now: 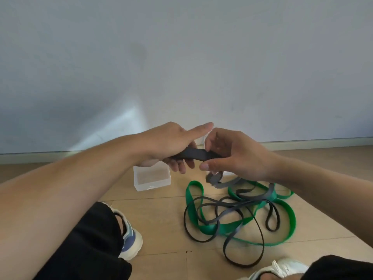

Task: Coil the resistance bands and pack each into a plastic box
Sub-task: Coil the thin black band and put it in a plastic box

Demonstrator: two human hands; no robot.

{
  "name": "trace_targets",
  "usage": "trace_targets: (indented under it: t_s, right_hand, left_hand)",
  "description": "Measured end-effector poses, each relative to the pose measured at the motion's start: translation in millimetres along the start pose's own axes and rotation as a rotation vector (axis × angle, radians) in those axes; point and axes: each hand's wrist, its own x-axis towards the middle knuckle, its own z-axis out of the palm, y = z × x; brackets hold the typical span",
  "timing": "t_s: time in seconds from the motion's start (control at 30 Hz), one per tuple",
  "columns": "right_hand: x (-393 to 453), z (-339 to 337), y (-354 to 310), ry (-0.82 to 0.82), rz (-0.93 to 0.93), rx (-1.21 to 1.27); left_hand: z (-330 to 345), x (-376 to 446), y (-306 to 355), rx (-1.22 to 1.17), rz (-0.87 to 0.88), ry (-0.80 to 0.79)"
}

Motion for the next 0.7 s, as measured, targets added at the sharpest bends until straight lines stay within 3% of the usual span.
trace_targets:
  t_s: [0.13, 0.33, 0.57, 0.7]
  right_hand:
    - [-3, -8, 10, 0.043, 0.021, -0.007]
    - [-8, -13, 9, -0.045, 0.081, -0.002]
    - [-8, -9, 3, -0.117, 0.087, -0.136]
    - [-9, -9, 3, -0.133, 0.105, -0.18]
  left_hand:
    - [-15, -3, -10, -0.177, -0.066, -0.082]
    - [-10, -1, -14, -0.305, -0.055, -0.042]
    - [-9, -5, -13, -0.292, -0.058, -0.082]
    - [-10, -1, -18, -0.247, -0.031, -0.023]
